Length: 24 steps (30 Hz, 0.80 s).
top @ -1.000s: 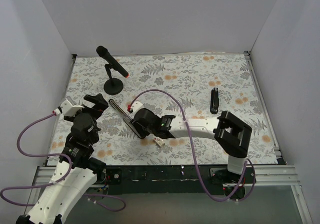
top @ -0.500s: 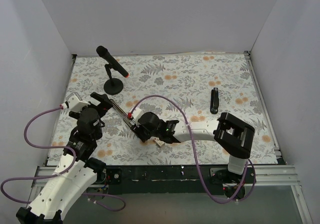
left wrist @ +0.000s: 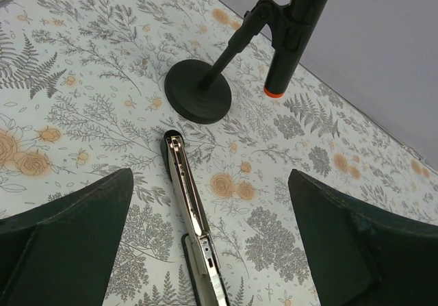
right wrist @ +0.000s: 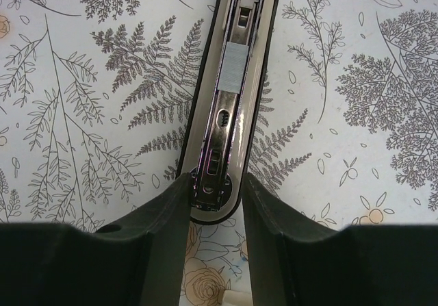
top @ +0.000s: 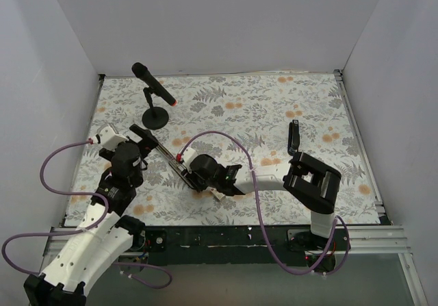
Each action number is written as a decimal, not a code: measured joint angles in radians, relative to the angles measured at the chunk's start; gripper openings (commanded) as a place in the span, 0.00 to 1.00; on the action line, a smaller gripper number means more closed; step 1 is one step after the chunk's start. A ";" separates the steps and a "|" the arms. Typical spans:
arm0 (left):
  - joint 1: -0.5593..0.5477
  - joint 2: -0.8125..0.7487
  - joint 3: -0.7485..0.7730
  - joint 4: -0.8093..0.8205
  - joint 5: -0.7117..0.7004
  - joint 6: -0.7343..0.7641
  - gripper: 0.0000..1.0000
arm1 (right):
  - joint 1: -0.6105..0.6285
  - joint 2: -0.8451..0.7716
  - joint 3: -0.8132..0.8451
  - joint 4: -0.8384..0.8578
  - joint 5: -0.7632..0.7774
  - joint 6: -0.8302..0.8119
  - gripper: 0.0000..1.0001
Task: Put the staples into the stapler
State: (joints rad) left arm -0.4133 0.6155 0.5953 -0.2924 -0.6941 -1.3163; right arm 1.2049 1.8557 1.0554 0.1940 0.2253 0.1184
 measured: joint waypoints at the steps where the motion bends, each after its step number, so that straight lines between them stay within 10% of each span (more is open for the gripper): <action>1: 0.000 0.006 0.000 0.000 0.002 0.000 0.98 | 0.000 0.001 -0.001 0.002 -0.001 0.000 0.37; 12: 0.043 0.273 0.047 -0.051 0.073 -0.030 0.98 | -0.011 0.002 -0.033 0.060 -0.008 -0.019 0.02; 24: 0.242 0.875 0.323 -0.269 0.177 -0.178 0.93 | -0.012 -0.007 -0.071 0.124 -0.006 -0.068 0.01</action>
State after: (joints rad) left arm -0.1715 1.4910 0.9180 -0.5617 -0.5175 -1.4944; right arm 1.1931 1.8484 0.9848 0.3176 0.2188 0.0509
